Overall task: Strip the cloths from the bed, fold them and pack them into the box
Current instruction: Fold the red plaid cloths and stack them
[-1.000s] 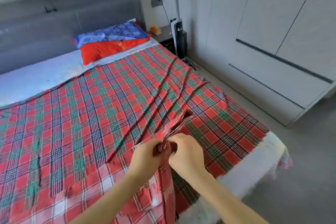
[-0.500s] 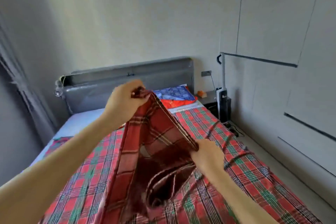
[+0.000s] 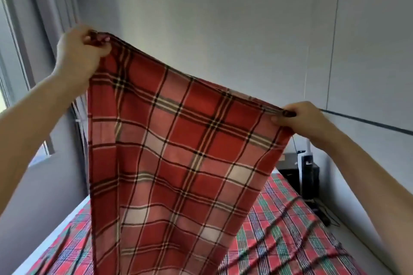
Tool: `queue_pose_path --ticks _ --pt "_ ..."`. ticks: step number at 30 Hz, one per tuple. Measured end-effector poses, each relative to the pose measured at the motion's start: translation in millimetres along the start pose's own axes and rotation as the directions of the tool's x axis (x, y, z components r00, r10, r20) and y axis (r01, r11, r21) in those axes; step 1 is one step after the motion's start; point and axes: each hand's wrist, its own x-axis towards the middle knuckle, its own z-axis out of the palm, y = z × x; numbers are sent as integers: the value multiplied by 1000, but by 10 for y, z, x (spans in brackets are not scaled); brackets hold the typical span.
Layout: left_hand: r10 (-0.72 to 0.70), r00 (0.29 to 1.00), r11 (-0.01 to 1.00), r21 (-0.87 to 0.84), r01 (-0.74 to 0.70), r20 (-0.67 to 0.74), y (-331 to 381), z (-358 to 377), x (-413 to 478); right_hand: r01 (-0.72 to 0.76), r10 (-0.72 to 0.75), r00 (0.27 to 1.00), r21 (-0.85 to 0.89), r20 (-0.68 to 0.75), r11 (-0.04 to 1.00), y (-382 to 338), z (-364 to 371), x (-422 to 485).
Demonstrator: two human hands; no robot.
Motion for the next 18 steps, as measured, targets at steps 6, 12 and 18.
queue_pose_path --ticks 6,12,18 --pt "-116 993 867 -483 119 36 395 -343 412 34 -120 992 845 36 533 -550 -308 611" --pt "-191 975 860 -459 222 114 233 -442 798 211 -309 951 771 -19 601 -1002 -572 1242" --pt "-436 877 863 -180 471 203 -1156 -42 744 -58 -6 989 421 150 905 -417 280 1990"
